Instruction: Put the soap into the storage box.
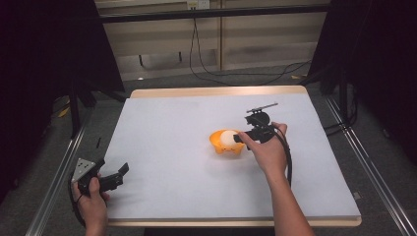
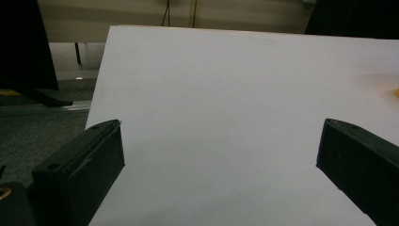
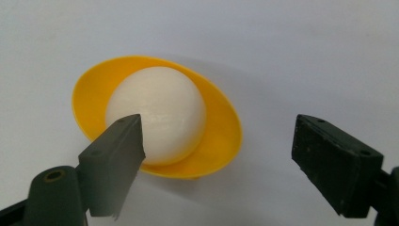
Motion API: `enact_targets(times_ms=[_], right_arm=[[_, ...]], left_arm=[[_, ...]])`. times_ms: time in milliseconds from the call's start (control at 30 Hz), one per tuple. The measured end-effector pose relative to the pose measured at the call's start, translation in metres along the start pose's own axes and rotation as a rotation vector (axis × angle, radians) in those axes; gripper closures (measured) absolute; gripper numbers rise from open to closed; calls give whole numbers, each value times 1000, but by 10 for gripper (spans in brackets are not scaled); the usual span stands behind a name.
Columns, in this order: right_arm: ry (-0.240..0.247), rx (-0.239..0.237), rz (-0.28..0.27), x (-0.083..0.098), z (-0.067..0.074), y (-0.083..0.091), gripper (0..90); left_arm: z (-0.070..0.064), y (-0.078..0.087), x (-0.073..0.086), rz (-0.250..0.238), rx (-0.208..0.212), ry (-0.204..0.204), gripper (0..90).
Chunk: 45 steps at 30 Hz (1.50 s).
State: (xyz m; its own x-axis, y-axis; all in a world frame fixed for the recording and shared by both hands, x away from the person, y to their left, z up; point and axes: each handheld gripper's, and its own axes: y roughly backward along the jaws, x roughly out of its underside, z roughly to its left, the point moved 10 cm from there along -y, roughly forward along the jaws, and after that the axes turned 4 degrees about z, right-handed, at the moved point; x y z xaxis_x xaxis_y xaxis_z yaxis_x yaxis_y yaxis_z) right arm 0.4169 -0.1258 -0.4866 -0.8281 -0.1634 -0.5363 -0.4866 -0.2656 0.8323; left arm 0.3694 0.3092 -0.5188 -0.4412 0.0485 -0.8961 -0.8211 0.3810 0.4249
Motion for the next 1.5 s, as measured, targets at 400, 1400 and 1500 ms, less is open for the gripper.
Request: enact_targets(times_ms=[400, 1400, 1500], right_arm=[[-22, 19, -7, 8, -18, 8, 173], [-111, 32, -11, 47, -61, 13, 19], [-113, 27, -16, 52, -68, 15, 0]], left_arm=[[0, 0, 0, 3, 0, -2, 12], [-1, 0, 0, 5, -4, -11, 12], [-1, 0, 0, 6, -4, -11, 12]])
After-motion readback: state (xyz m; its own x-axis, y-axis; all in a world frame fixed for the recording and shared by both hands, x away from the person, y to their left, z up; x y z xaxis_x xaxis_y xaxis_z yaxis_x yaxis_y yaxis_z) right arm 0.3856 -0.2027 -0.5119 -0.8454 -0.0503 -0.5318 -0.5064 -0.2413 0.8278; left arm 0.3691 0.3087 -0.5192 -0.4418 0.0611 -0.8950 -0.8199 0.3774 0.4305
